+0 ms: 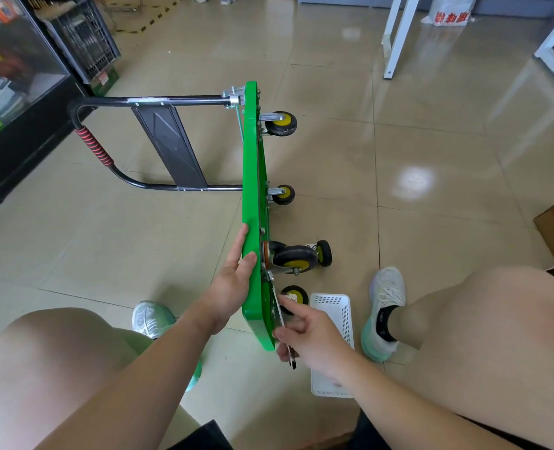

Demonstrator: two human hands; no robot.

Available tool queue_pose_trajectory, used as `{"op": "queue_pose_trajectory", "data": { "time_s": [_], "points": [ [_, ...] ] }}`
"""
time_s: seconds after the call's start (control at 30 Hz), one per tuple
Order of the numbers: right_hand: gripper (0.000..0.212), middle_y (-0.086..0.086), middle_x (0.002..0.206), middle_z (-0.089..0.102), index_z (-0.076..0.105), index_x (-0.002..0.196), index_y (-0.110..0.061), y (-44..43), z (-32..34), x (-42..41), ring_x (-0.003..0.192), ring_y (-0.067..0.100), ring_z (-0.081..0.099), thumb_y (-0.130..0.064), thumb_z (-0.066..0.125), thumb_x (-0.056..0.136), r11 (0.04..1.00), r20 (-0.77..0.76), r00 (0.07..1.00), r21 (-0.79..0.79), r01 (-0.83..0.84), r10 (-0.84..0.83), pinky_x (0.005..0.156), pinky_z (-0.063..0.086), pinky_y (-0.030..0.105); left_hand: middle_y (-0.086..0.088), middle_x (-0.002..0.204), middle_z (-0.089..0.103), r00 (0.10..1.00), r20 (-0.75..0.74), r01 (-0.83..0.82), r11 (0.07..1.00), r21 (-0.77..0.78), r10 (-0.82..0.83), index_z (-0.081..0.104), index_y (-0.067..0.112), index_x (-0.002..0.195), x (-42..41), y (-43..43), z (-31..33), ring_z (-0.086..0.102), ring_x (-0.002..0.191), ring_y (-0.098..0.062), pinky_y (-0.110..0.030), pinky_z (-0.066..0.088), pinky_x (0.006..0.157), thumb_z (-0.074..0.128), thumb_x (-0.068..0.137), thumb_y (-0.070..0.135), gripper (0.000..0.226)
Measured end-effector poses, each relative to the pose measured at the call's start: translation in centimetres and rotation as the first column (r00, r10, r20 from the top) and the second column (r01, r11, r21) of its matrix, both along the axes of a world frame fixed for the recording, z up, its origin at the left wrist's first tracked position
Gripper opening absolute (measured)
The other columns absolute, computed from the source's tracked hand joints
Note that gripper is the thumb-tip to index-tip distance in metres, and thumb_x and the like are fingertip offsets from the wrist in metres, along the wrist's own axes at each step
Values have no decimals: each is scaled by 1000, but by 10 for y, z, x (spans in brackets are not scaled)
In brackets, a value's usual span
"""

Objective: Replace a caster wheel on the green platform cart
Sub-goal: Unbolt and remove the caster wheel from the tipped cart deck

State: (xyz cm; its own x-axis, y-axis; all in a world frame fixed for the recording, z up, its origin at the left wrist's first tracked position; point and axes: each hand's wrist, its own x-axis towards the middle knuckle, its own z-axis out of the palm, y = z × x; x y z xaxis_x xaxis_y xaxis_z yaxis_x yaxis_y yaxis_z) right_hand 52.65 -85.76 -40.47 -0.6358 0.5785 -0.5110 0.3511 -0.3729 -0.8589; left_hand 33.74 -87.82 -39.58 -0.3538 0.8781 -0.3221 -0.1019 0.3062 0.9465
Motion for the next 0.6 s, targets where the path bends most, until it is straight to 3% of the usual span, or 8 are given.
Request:
{"op": "queue_pose_trajectory", "data": {
  "time_s": [0.1, 0.27, 0.37, 0.5, 0.6],
  "points": [
    [65, 8, 79, 76, 44, 151, -30, -9, 11, 6, 65, 22, 67, -2, 64, 96, 996, -22, 1000, -86, -8, 6, 68, 57, 34, 11, 153, 49, 1000, -20, 12, 1000, 4, -12, 27, 85, 131, -1, 0, -2, 58, 131, -21, -52, 47, 111, 40, 102, 49, 48],
    [62, 8, 74, 73, 44, 151, -23, -5, 29, 0, 60, 23, 65, -4, 65, 96, 986, -39, 999, -161, 30, -37, 64, 56, 34, 10, 153, 49, 1000, -26, 14, 1000, 8, -13, 26, 85, 130, -2, -1, -3, 59, 130, -20, -51, 48, 110, 36, 111, 39, 51],
    [54, 6, 70, 71, 51, 146, -22, 1, 42, -3, 55, 22, 63, -3, 63, 97, 985, -56, 998, -168, 27, -37, 58, 54, 31, 10, 155, 47, 1000, -24, 16, 1000, 5, -16, 26, 85, 131, -2, -1, -3, 57, 132, -20, -51, 47, 112, 38, 108, 43, 49],
    [45, 11, 77, 65, 58, 139, -15, 7, 50, -10, 54, 24, 59, -3, 64, 96, 977, -97, 993, -210, 40, -62, 61, 56, 36, 9, 154, 49, 1000, -16, 21, 1000, 5, -21, 26, 84, 132, -2, 0, -3, 57, 133, -21, -51, 45, 113, 41, 98, 51, 50],
    [35, 16, 82, 59, 64, 131, -9, 13, 57, -15, 55, 23, 57, -3, 63, 97, 974, -105, 993, -225, 20, -45, 62, 58, 38, 11, 154, 49, 999, -36, 19, 1000, 11, -19, 28, 85, 129, -2, 0, -3, 56, 134, -18, -48, 43, 116, 39, 107, 42, 50]
  ]
}}
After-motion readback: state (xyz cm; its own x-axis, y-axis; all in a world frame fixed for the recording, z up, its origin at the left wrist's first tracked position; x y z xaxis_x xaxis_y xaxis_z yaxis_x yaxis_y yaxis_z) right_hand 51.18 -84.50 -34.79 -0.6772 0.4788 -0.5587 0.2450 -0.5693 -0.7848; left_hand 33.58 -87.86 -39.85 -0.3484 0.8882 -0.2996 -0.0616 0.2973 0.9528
